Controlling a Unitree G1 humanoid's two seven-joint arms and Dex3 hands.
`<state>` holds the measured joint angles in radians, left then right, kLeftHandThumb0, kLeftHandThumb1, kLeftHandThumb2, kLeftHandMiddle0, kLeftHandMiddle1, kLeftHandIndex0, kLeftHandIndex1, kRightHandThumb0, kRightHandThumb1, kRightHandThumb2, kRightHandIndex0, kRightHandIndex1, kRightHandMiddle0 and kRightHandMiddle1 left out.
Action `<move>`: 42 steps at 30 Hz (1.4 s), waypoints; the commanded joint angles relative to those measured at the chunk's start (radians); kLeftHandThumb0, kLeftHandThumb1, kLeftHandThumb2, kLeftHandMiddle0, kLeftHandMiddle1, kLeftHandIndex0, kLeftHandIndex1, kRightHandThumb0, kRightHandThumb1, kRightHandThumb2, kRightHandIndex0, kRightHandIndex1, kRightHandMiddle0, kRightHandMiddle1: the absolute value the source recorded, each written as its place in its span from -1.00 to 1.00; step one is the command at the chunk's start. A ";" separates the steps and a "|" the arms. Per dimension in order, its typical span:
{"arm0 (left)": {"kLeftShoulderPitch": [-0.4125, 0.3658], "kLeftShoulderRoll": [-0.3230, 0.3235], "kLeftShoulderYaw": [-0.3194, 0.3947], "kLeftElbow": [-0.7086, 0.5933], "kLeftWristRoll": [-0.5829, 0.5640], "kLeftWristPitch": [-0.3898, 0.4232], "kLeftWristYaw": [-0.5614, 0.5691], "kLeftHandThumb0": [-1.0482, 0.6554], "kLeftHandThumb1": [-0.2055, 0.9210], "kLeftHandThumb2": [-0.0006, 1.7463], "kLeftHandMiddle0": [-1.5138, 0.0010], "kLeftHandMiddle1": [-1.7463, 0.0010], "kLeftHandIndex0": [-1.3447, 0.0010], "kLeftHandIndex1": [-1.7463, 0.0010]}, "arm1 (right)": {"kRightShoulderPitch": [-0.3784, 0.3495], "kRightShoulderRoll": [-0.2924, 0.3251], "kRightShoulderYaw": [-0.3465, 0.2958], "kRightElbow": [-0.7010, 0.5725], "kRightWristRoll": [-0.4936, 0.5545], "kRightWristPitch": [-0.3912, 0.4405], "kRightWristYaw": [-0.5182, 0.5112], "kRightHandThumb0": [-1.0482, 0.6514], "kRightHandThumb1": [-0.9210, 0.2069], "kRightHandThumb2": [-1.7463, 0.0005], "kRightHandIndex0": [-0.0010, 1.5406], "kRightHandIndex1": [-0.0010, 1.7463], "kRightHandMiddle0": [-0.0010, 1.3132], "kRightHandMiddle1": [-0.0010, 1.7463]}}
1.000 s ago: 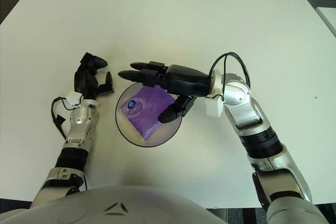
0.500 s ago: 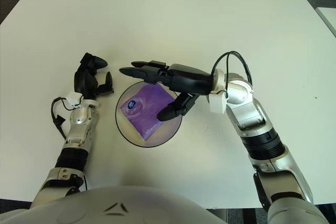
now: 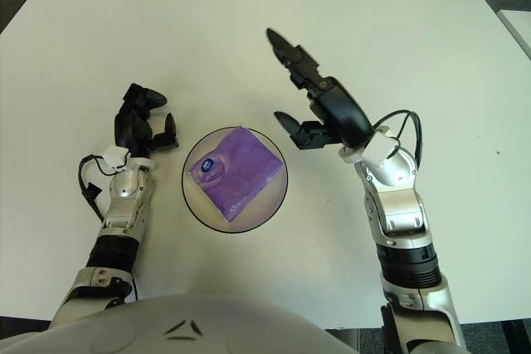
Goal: Put the tissue paper into the plate.
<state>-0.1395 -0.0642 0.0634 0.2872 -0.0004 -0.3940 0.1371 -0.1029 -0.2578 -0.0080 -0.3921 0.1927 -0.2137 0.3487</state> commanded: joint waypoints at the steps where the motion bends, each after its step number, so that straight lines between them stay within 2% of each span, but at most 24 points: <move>1: 0.137 -0.014 -0.019 0.081 0.013 0.035 -0.012 0.22 -0.46 0.80 -0.07 -0.94 0.22 -1.00 | 0.063 0.116 0.008 0.009 -0.022 -0.081 -0.101 -0.53 -0.87 -0.15 -0.98 0.06 -1.00 0.09; 4: 0.138 -0.015 -0.020 0.079 0.013 0.036 -0.012 0.22 -0.47 0.81 -0.07 -0.96 0.21 -1.00 | 0.090 0.182 -0.006 0.036 -0.049 -0.133 -0.166 -0.44 -0.78 -0.29 -0.93 0.27 -1.00 0.43; 7: 0.137 -0.016 -0.021 0.082 0.010 0.028 -0.014 0.22 -0.49 0.83 -0.07 -0.97 0.20 -1.00 | 0.133 0.265 -0.028 0.044 -0.080 -0.127 -0.269 -0.38 -0.72 -0.39 -0.86 0.37 -1.00 0.65; 9: 0.138 -0.017 -0.021 0.082 0.009 0.027 -0.014 0.22 -0.50 0.83 -0.08 -0.97 0.19 -1.00 | 0.145 0.298 -0.033 0.037 -0.099 -0.112 -0.315 -0.35 -0.69 -0.44 -0.82 0.41 -0.99 0.73; 15: 0.142 -0.023 -0.026 0.070 0.014 0.037 -0.005 0.22 -0.51 0.83 -0.09 -0.96 0.19 -1.00 | 0.166 0.362 -0.025 0.014 -0.145 -0.078 -0.408 -0.29 -0.59 -0.54 -0.72 0.49 -0.80 0.84; 21: 0.143 -0.025 -0.030 0.065 0.020 0.048 0.001 0.22 -0.51 0.83 -0.10 -0.95 0.20 -1.00 | 0.176 0.379 -0.018 0.016 -0.146 -0.071 -0.434 -0.26 -0.48 -0.59 -0.67 0.51 -0.62 0.87; 22: 0.143 -0.026 -0.031 0.065 0.021 0.052 0.002 0.22 -0.51 0.83 -0.10 -0.96 0.20 -1.00 | 0.179 0.382 -0.018 0.023 -0.143 -0.075 -0.436 -0.24 -0.51 -0.38 -0.65 0.50 -0.58 0.92; 25: 0.141 -0.028 -0.033 0.063 0.024 0.057 0.006 0.22 -0.51 0.84 -0.10 -0.96 0.20 -1.00 | 0.159 0.370 -0.053 0.093 -0.111 -0.104 -0.429 -0.22 -0.57 -0.10 -0.60 0.46 -0.53 0.97; 32: 0.137 -0.028 -0.034 0.069 0.021 0.054 0.001 0.22 -0.50 0.84 -0.09 -0.97 0.20 -1.00 | 0.139 0.374 -0.078 0.162 -0.093 -0.141 -0.431 -0.20 -0.68 0.10 -0.56 0.44 -0.56 1.00; 42: 0.134 -0.023 -0.031 0.081 0.015 0.041 -0.009 0.22 -0.50 0.84 -0.08 -0.98 0.19 -1.00 | 0.152 0.409 -0.077 0.220 -0.097 -0.122 -0.477 -0.19 -0.85 0.26 -0.51 0.44 -0.64 1.00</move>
<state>-0.1147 -0.0783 0.0386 0.2635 0.0086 -0.3824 0.1351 0.0357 0.1147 -0.0863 -0.1883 0.0978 -0.3370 -0.1087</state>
